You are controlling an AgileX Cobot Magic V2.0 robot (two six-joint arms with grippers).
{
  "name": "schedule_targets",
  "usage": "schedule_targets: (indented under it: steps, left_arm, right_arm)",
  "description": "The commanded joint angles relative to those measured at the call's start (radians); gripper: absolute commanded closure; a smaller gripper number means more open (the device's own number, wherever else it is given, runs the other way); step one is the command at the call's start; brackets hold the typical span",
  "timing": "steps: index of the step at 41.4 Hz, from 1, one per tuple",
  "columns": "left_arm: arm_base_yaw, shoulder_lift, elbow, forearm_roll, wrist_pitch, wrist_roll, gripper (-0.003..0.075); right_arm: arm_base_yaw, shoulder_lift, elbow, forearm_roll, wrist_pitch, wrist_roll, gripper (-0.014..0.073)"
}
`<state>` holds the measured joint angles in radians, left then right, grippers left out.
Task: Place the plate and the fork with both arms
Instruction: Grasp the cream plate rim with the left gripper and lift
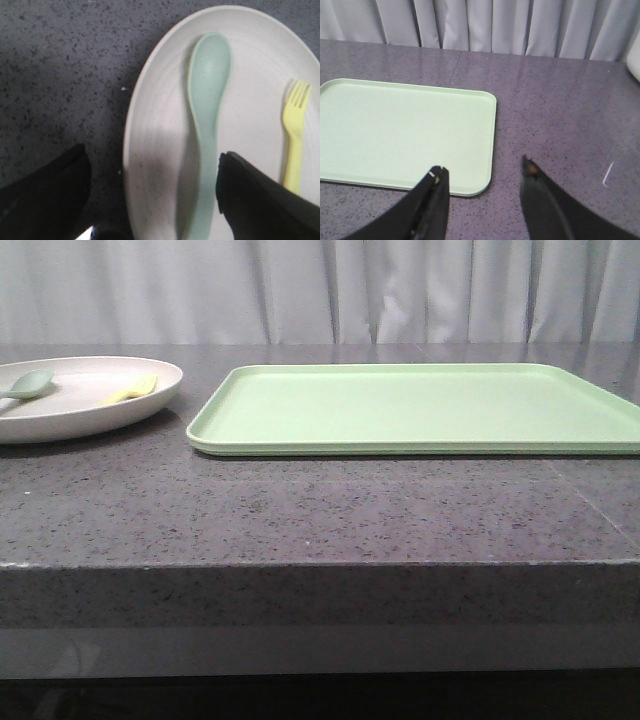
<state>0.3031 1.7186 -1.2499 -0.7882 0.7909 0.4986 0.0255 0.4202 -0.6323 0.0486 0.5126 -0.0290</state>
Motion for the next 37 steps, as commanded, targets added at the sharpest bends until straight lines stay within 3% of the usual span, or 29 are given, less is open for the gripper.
schedule_targets:
  steps: [1,10,26,37]
  left_arm:
    - [-0.003,-0.003,-0.058,-0.057,-0.024,0.010,0.0207]
    - [-0.003,0.046,-0.075,-0.077,-0.028,0.010,0.0239]
    - [-0.003,0.054,-0.075,-0.079,-0.052,0.010,0.0608]
    - [-0.003,0.044,-0.081,-0.084,-0.027,0.010,0.0741]
  right_arm:
    - [0.002,0.015,-0.034,-0.012,-0.083,-0.011,0.0229]
    - [0.002,0.015,-0.034,-0.012,-0.083,-0.011,0.0229]
    - [0.002,0.015,-0.034,-0.012,-0.083,-0.011,0.0229]
    - [0.002,0.015,-0.034,-0.012,-0.083,-0.011,0.0229]
